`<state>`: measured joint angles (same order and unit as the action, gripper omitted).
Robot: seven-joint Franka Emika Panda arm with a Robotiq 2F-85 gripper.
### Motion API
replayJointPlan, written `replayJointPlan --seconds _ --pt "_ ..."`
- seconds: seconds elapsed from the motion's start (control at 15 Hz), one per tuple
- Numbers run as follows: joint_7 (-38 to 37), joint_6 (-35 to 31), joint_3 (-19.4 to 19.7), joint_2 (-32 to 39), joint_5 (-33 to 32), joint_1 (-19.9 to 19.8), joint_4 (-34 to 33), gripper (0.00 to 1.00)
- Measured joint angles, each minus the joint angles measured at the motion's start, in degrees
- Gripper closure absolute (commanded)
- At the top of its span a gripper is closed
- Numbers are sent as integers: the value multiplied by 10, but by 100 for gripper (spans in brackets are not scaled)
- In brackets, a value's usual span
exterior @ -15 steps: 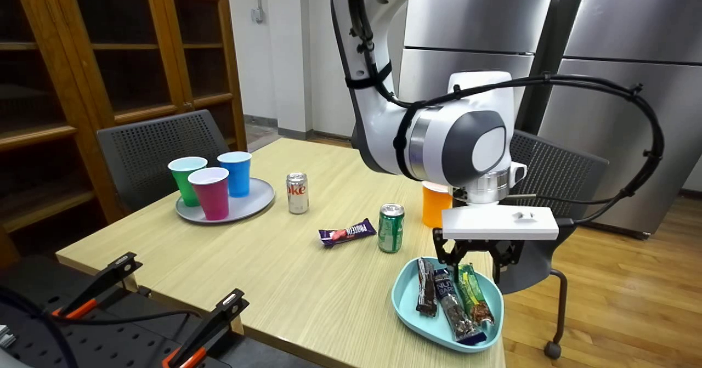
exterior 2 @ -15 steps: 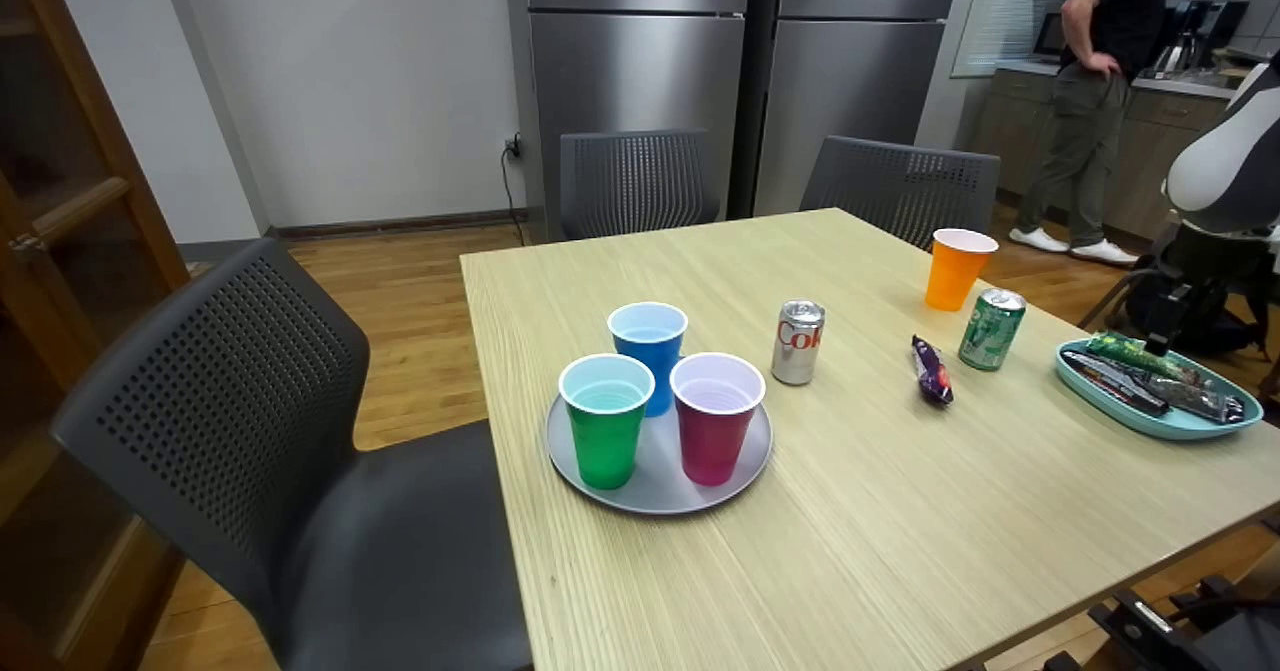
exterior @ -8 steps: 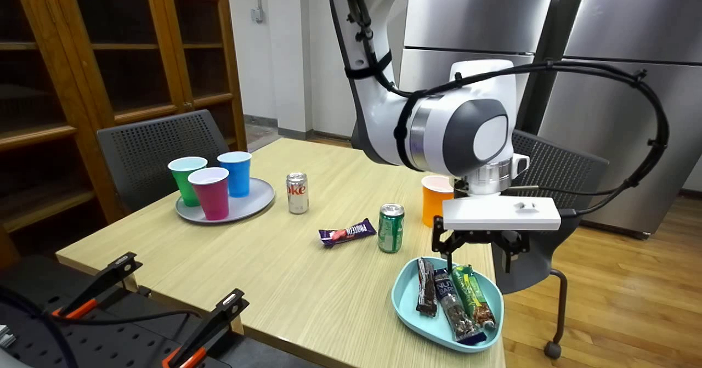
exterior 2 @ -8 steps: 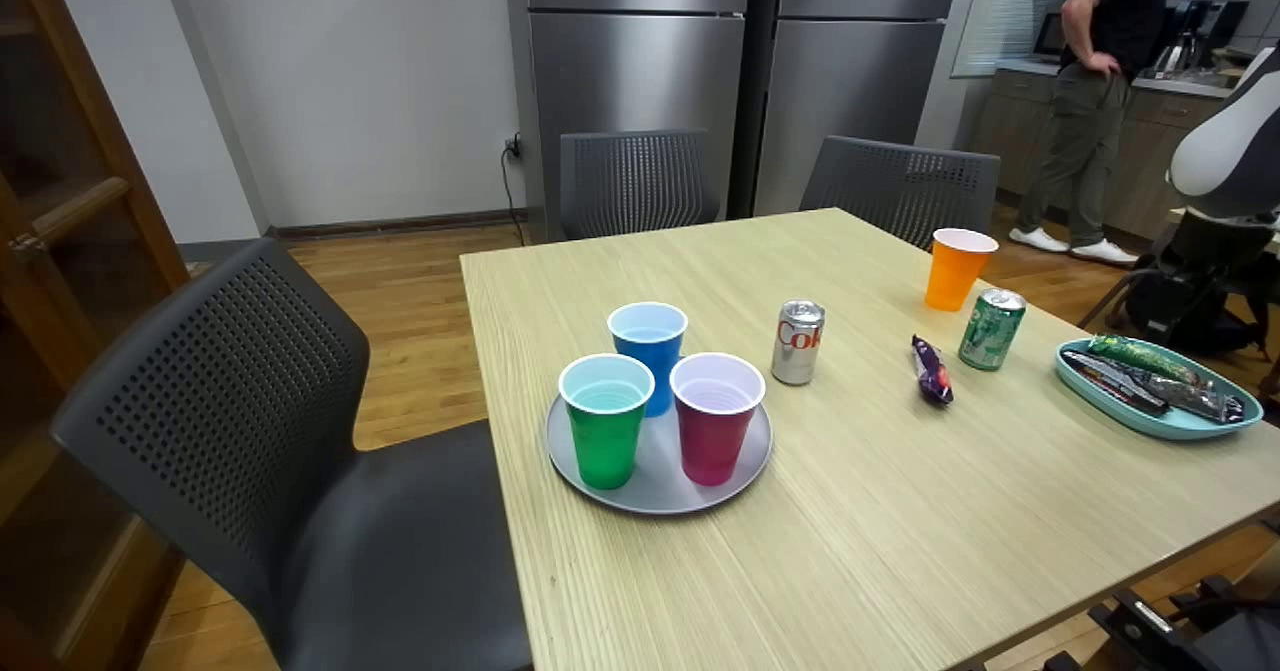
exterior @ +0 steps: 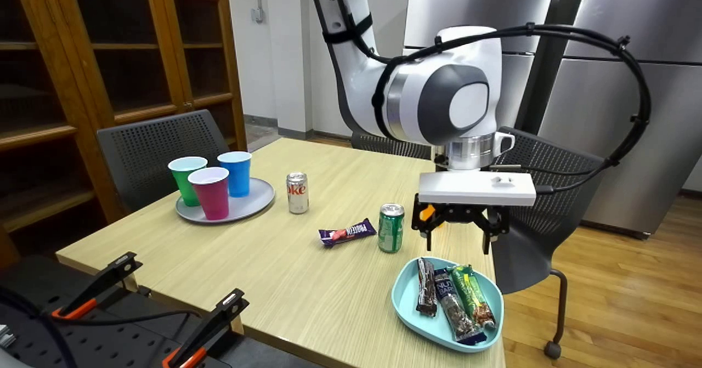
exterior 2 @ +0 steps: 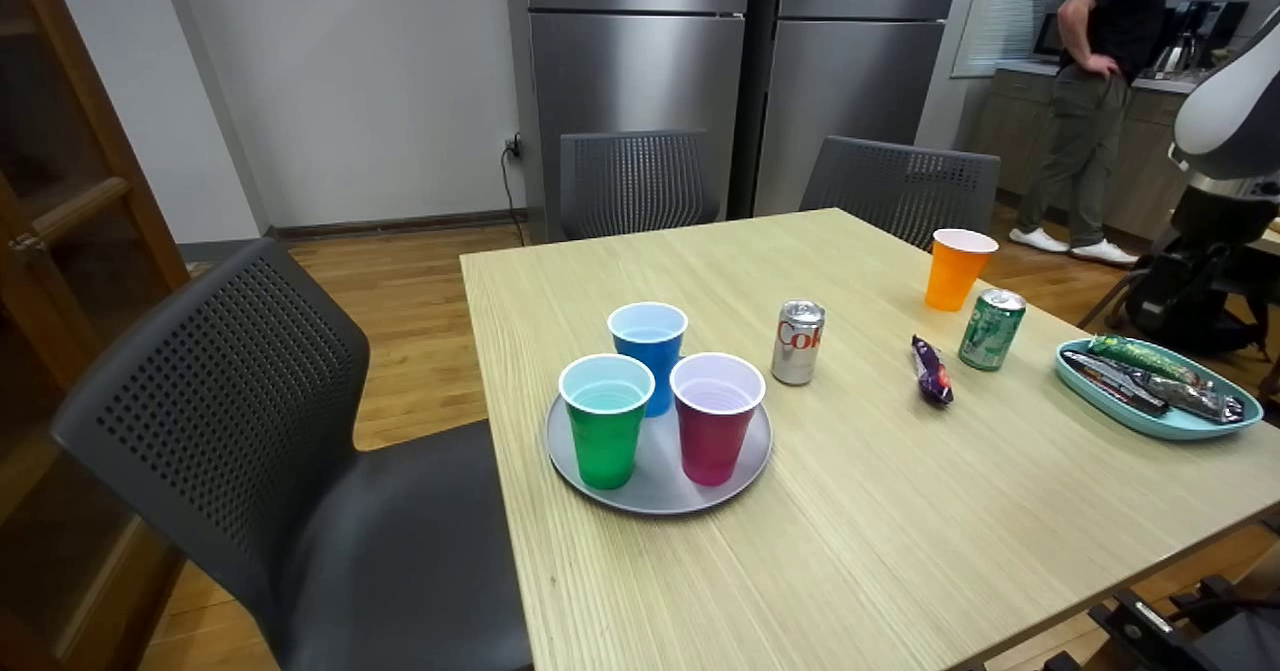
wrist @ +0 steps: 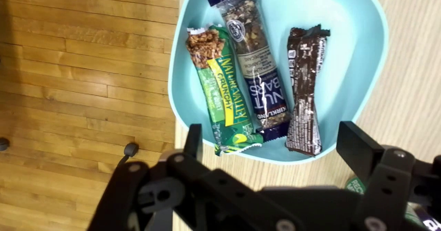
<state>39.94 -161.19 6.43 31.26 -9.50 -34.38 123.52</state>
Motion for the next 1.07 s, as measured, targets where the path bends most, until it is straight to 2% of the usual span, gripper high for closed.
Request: replayJointPlan --seconds 0.6,1.07 --pt "-10 79 -14 -88 86 54 91 0" --pt "-78 97 -29 -101 167 114 123 0"
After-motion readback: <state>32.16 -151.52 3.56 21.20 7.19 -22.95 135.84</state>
